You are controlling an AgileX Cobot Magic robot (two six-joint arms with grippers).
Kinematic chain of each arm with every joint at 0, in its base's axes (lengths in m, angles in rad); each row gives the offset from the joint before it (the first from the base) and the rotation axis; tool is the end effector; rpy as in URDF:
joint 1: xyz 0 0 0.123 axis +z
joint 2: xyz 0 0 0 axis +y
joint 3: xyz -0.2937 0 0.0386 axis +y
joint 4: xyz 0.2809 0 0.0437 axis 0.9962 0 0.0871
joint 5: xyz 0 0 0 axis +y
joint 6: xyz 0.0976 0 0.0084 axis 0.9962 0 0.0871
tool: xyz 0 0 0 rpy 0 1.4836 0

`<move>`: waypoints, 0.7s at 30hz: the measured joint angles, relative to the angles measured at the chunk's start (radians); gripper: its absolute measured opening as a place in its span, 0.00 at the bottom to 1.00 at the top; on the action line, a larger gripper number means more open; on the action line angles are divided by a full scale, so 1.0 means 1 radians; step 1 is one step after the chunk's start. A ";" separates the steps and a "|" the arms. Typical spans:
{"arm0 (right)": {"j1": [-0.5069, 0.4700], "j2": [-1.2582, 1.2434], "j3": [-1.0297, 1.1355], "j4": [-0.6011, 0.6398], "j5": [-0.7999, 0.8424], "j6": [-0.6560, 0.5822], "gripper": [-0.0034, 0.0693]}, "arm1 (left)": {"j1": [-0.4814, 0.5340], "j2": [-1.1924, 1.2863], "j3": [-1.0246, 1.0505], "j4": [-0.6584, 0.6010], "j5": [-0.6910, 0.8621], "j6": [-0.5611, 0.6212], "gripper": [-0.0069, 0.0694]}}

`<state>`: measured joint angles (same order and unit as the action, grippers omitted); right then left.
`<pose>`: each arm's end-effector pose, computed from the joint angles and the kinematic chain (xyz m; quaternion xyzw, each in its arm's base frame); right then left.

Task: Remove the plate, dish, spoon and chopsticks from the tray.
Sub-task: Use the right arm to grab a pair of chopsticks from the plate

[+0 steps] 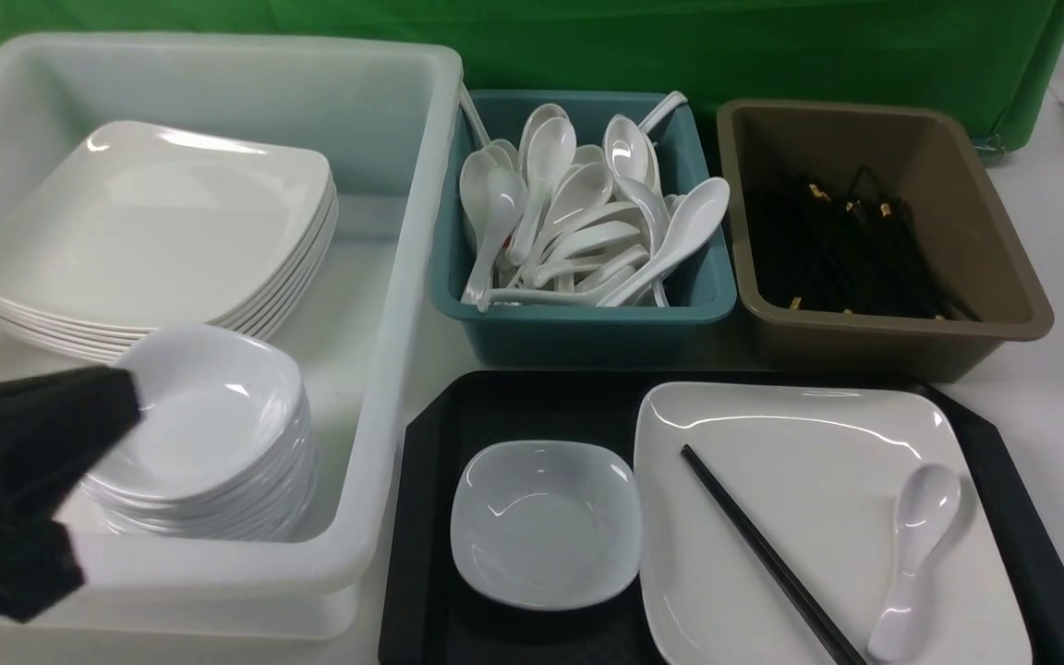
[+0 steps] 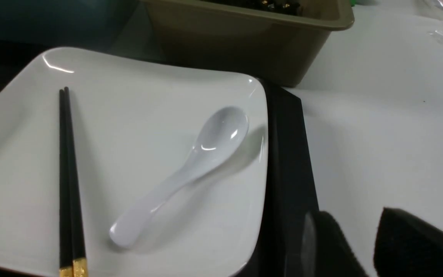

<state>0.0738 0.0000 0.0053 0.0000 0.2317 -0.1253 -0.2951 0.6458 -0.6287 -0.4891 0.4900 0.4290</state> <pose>0.0840 0.0062 0.1891 -0.0753 0.7543 -0.0168 0.6520 0.1461 -0.0671 0.3348 0.1787 0.8027 -0.1761 0.5410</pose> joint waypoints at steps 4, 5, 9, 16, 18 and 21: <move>0.000 0.000 0.000 0.000 -0.002 0.000 0.38 | -0.083 0.134 -0.031 0.004 -0.040 0.014 0.11; 0.000 0.000 0.000 0.000 -0.007 0.000 0.38 | -0.096 0.175 -0.032 -0.004 -0.059 0.014 0.11; 0.000 0.000 0.000 0.089 -0.121 0.150 0.38 | -0.103 0.222 -0.032 -0.011 -0.074 0.014 0.11; 0.000 0.000 0.000 0.164 -0.316 0.439 0.38 | -0.103 0.223 -0.032 -0.011 -0.075 0.023 0.11; 0.006 0.004 -0.005 0.167 -0.298 0.470 0.37 | -0.103 0.223 -0.032 -0.014 -0.070 0.048 0.11; 0.037 0.071 -0.089 0.167 -0.188 0.434 0.36 | -0.103 0.223 -0.032 -0.044 -0.065 0.089 0.11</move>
<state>0.1104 0.0711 -0.0840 0.1671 0.0433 0.3090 -0.3982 0.8685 -0.6609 -0.5330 0.4251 0.5183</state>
